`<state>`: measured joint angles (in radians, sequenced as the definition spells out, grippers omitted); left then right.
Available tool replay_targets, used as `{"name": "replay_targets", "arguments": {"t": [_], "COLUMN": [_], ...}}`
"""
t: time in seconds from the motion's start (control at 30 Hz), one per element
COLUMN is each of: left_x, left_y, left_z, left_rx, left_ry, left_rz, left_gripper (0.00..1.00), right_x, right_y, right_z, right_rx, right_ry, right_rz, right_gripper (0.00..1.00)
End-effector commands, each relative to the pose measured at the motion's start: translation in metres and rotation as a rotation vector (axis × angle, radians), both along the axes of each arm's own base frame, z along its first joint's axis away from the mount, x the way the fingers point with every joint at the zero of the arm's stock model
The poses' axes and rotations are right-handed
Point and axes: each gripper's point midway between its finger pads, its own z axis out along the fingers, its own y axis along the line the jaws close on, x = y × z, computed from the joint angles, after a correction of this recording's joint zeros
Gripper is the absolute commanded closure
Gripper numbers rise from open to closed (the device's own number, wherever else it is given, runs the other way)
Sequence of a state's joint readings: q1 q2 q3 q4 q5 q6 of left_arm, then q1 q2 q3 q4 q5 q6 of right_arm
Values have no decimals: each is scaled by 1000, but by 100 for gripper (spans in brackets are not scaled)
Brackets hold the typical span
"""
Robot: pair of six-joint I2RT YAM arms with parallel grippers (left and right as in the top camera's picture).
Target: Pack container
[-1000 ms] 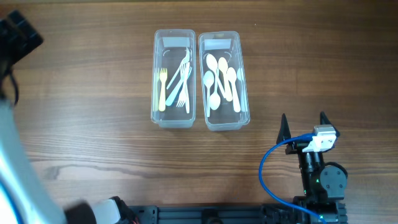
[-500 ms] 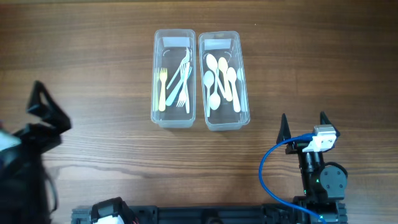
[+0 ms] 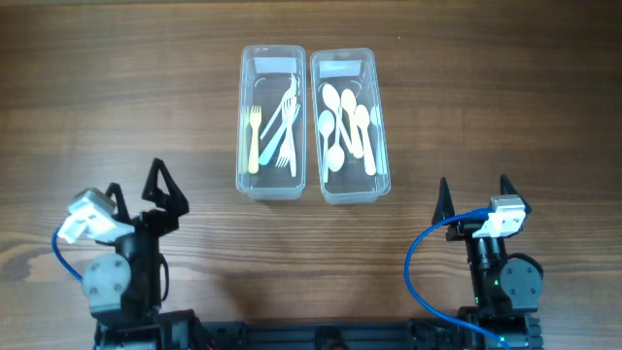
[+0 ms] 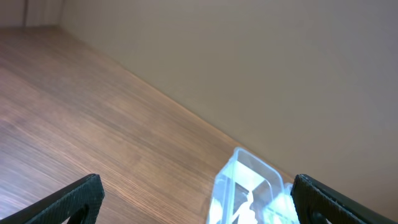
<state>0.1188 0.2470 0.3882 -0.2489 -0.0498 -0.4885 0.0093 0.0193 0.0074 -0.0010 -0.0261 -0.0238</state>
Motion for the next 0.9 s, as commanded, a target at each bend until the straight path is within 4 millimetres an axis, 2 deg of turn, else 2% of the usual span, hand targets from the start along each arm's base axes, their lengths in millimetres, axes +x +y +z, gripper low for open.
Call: {"name": "replay_targets", "arguments": {"t": [0.0, 0.47, 0.6, 0.77, 0.87], "left_x": [-6, 0, 0, 0, 0], "left_y": [-7, -15, -15, -14, -13], "left_z": [-13, -83, -91, -91, -91], "left_rx": [-16, -87, -89, -87, 80], "left_ry": [-36, 0, 17, 17, 39], "left_rz": [-31, -66, -64, -64, -74], "left_gripper": [0, 0, 0, 0, 0], "right_x": [0, 0, 0, 0, 0], "right_y": [2, 2, 2, 2, 2], "right_z": [2, 1, 1, 1, 1], "right_rx": [-2, -2, -2, -2, -2], "right_ry": [-10, -5, -5, -5, -5], "right_rz": [16, 16, 16, 16, 16], "right_gripper": [0, 0, 0, 0, 0]}}
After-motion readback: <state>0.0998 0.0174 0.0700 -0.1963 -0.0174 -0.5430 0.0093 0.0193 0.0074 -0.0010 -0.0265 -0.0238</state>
